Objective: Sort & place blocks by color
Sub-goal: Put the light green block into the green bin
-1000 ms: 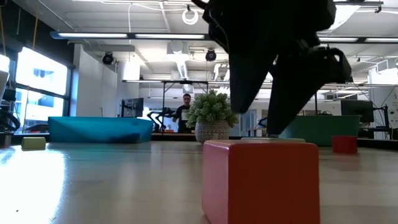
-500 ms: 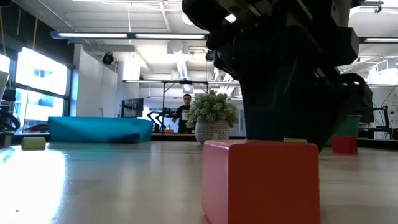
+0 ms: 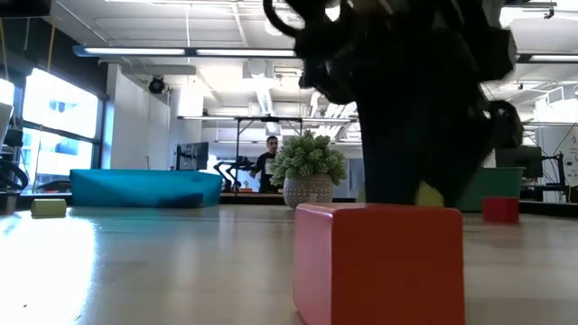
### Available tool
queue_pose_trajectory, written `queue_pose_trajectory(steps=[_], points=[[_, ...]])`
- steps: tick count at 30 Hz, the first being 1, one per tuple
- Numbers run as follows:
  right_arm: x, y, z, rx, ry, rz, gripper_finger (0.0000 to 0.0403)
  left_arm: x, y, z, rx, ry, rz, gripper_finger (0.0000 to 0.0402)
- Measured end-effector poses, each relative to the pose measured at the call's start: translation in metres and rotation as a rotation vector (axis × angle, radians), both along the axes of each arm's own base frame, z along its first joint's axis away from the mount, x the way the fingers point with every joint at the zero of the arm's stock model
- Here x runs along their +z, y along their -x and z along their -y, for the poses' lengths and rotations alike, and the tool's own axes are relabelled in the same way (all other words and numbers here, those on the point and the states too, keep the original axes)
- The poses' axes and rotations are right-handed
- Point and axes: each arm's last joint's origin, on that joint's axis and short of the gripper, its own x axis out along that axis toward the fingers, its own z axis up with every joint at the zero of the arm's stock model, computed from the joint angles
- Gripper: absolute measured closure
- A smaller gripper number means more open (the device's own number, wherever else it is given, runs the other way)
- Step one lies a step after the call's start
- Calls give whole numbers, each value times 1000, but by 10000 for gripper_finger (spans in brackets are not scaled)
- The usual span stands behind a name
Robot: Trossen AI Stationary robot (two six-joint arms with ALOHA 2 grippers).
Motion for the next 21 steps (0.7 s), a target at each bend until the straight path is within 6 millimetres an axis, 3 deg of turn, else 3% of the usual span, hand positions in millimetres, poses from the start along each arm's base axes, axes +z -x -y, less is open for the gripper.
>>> queue_pose_trajectory(steps=[10,21], points=[[51,-5,44,55,90,126,297,0,-16,-24,28,-49,37,202],[117,6,135,64,316,194,297,19,-26,-65,78,-128,138,202]])
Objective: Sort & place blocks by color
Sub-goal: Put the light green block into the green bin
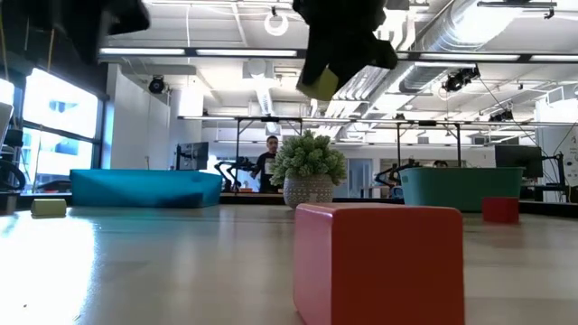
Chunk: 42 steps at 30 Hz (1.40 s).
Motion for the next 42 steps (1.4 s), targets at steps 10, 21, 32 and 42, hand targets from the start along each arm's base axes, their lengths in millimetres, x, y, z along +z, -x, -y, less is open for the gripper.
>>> queue_pose_trajectory(steps=[10,21,32,42], points=[[43,34,77,-87,183,-44,297,8,-13,-46,99,-87,66,202],[58,79,150,-256,312,-248,297,10,-26,-84,186,-124,112,202],[54,115,211,-361,297,-452,297,23,-52,-111,186,-125,379,202],[15,150,255,-388,147,-574,297,34,-66,-137,120,-167,550,202]])
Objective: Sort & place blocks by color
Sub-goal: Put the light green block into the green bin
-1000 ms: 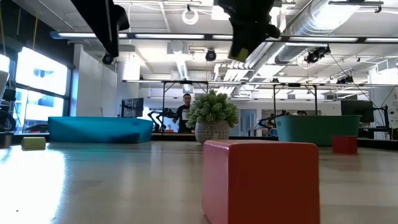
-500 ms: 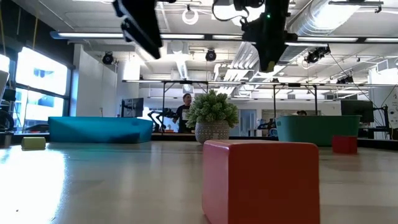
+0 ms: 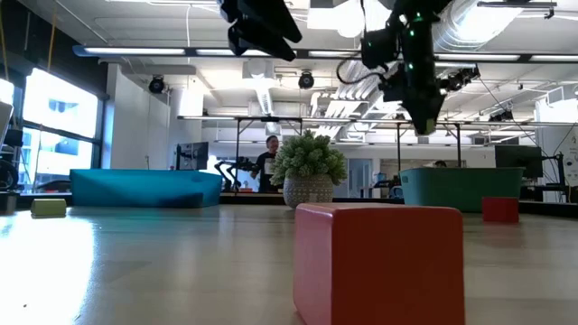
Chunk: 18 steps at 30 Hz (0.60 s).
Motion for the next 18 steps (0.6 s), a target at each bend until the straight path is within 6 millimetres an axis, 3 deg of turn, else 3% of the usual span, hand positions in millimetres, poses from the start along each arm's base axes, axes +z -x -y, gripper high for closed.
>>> queue_pose_trajectory(steps=[10,18], points=[[-50,25,18,-31,-148,40,294,-1,3,-24,82,10,-17,202],[-72,35,19,-62,-181,39,243,-12,16,-35,156,47,-167,202]])
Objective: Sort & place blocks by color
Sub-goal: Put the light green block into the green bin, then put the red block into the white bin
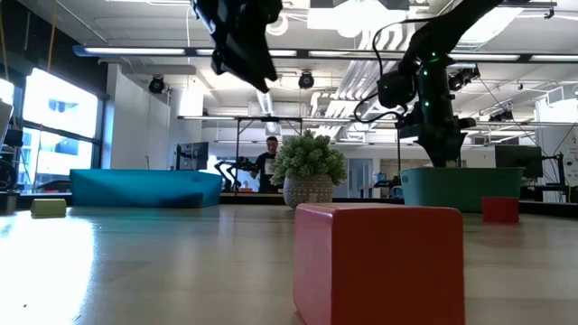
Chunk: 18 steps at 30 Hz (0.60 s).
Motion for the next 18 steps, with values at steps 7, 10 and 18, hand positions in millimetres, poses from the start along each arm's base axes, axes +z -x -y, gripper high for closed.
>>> queue_pose_trajectory(steps=[7,10,18], points=[[-2,-2,0,15,34,-7,213,-2,12,0,27,-5,-102,202],[3,-5,0,-17,13,36,210,0,18,2,39,-15,-131,205],[33,-19,-19,-70,-12,201,209,19,42,3,94,-99,-156,219]])
